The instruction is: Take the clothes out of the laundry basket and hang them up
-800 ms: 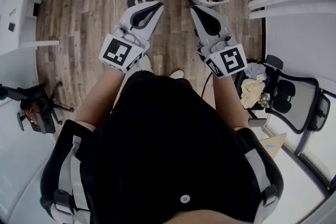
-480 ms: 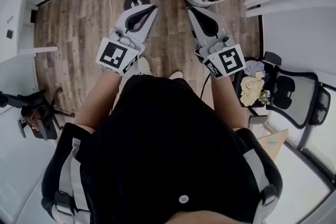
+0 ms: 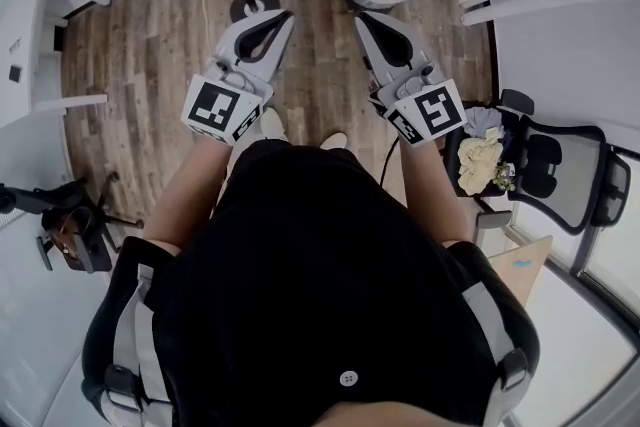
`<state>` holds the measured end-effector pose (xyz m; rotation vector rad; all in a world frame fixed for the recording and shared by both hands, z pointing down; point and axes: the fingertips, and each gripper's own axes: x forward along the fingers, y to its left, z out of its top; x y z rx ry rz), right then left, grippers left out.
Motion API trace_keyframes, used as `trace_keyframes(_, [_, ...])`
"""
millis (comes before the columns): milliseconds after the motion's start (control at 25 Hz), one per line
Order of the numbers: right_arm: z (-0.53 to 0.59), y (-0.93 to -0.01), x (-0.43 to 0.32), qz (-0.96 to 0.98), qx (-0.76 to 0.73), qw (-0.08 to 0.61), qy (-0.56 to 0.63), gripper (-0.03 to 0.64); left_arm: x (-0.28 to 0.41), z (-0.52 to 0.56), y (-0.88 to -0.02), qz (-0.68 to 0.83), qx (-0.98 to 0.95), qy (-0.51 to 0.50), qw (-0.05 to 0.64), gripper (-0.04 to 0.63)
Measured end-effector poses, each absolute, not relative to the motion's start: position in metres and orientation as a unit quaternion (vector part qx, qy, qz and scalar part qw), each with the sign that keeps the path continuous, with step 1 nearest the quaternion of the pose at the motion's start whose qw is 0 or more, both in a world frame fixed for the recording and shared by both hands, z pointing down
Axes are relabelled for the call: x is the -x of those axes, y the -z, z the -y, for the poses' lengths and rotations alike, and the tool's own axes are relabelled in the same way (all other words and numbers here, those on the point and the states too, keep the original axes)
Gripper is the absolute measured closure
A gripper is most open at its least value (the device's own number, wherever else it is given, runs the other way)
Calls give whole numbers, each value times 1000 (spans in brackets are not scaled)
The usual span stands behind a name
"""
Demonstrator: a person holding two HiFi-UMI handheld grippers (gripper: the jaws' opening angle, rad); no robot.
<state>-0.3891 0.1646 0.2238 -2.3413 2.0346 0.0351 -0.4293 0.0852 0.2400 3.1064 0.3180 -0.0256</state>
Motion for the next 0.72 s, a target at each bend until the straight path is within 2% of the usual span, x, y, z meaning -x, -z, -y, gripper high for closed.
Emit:
trace_keyframes(120, [-166,-223,385,-649,760,32,-8,624,429,-81,-238,-86,-996,9,11,594])
trace_keyframes(160, [-167,-223,380,-641,766,38,-5,506,428,-79,-236,-76,-997,11,13,590])
trace_keyframes(200, [-168,-222,376,-634,772,42,-1,295,426,-77,-235,-67,-998,14,17,458])
trace_keyframes(240, [-169,-222,372,-628,777,43,1,168,424,-74,-234,-59,-998,16,21,305])
trace_keyframes(280, [-172,-222,369,-624,781,41,1,139,422,-72,-235,-52,-998,17,22,235])
trace_keyframes(440, [-189,-219,361,-608,793,31,-11,95,416,-73,-234,-40,-999,19,5,137])
trace_keyframes(720, [-239,-213,337,-568,822,27,-25,57,392,-116,-231,-71,-997,22,-4,103])
